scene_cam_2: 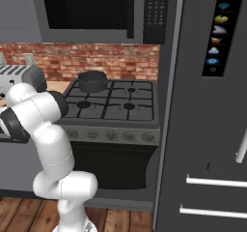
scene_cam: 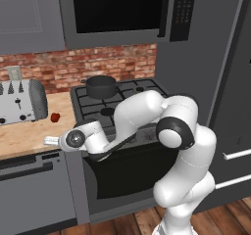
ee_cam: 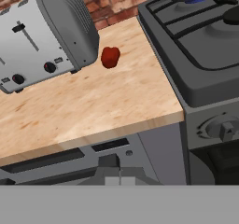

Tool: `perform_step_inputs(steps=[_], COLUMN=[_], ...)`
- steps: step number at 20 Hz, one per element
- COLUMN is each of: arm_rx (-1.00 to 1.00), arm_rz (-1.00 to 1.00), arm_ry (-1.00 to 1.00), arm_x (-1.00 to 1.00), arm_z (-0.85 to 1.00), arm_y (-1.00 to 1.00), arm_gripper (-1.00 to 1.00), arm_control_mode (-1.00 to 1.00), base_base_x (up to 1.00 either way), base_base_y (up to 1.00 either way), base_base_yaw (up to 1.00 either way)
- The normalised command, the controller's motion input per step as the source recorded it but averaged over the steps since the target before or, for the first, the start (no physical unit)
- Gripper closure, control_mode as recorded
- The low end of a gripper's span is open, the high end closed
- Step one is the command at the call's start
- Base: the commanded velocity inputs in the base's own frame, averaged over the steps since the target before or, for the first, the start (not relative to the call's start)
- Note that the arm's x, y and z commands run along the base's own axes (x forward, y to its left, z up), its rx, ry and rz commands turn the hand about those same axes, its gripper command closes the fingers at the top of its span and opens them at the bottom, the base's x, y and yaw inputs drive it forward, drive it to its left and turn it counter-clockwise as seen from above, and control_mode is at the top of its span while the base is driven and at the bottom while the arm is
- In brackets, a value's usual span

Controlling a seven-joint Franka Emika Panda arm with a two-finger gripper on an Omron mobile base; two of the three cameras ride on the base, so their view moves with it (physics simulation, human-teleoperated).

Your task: Turn on the burner for the pot on the stove. Wait thirty seconds for the pot to heat up. Then add the bell pepper to the pot.

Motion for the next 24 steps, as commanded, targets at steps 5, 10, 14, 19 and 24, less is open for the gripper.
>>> perform_step_inputs(steps=[5,10,14,19,24], arm_rx=[0.0,0.0,0.0,0.0,0.0], arm_rz=[0.0,0.0,0.0,0.0,0.0], arm_ry=[0.0,0.0,0.0,0.0,0.0], arm_x=[0.0,0.0,0.0,0.0,0.0], arm_z=[0.0,0.0,0.0,0.0,0.0], arm_y=[0.0,0.0,0.0,0.0,0.0], arm_gripper=[1.0,1.0,1.0,1.0,1.0], arm_control_mode=[-1.0,-1.0,-1.0,-1.0,-1.0], base_base_x=[0.0,0.0,0.0,0.0,0.0], base_base_y=[0.0,0.0,0.0,0.0,0.0], base_base_yaw=[0.0,0.0,0.0,0.0,0.0])
